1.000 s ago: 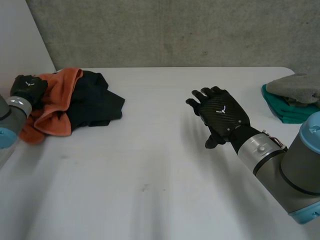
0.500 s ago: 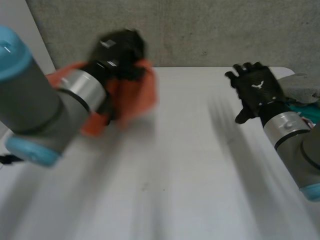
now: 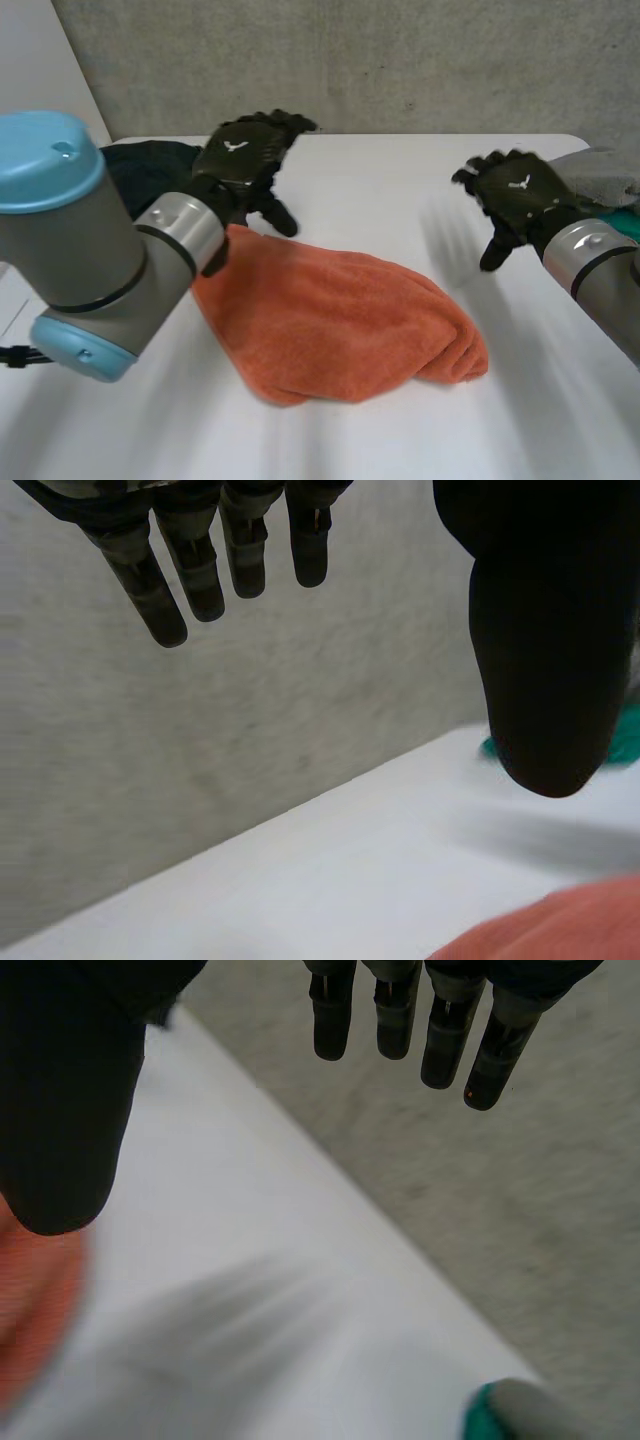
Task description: Fold the laundry.
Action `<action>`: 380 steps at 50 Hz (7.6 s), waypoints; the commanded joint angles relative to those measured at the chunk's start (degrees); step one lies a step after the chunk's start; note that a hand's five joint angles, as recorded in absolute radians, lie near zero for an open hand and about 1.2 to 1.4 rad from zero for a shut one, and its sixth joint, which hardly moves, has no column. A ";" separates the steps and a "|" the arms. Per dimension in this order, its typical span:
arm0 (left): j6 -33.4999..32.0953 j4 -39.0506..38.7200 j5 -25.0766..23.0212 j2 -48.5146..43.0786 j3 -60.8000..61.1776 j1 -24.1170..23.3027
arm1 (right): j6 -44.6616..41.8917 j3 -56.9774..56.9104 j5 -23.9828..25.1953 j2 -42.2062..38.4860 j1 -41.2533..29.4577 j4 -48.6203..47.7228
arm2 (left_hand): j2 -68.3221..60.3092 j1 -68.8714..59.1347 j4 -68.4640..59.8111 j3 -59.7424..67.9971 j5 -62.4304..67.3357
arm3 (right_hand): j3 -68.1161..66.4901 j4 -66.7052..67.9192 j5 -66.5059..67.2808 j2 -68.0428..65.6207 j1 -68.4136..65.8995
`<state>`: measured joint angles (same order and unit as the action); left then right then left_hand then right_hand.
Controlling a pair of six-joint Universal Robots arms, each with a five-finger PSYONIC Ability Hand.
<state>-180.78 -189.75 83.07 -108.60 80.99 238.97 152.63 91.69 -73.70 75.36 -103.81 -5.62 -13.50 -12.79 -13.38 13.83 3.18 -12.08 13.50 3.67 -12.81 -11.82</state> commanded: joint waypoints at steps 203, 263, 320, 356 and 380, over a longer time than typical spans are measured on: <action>11.32 -16.18 4.38 -25.69 0.40 -10.72 | -2.34 -27.71 -10.24 14.73 -15.81 15.55 | 0.10 -0.61 -0.03 -0.42 0.23 | -67.92 66.50 66.33 -67.19 -68.18; 6.31 -16.18 5.53 17.72 23.24 -1.57 | -13.06 -30.15 -8.31 -0.10 2.30 18.82 | -66.50 -67.21 -66.62 66.17 66.82 | -67.92 66.50 66.33 -67.19 -68.18; -12.84 -12.40 5.26 23.70 15.60 -2.63 | 45.18 -22.00 13.21 -22.17 -1.13 18.72 | -66.50 -67.21 -66.62 66.17 66.82 | -1.69 0.28 0.11 -0.96 -1.95; -13.02 -12.49 5.35 27.04 15.25 -2.63 | 46.73 -23.67 10.07 -21.50 -7.91 7.55 | -66.50 -67.21 -66.62 66.17 66.82 | -67.92 66.50 66.33 -67.19 -68.18; -18.64 -13.45 5.09 10.27 12.80 1.67 | -25.17 -22.34 -6.28 -5.55 -2.54 23.21 | -66.50 -67.21 -66.62 66.17 66.82 | -67.92 66.50 66.33 -67.19 -68.18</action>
<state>-196.84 -202.61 88.24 -87.40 96.35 240.70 134.30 69.24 -76.74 75.03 -105.52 20.04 -68.57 -66.01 -68.86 68.33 55.77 -67.35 68.07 55.05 -66.96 -54.48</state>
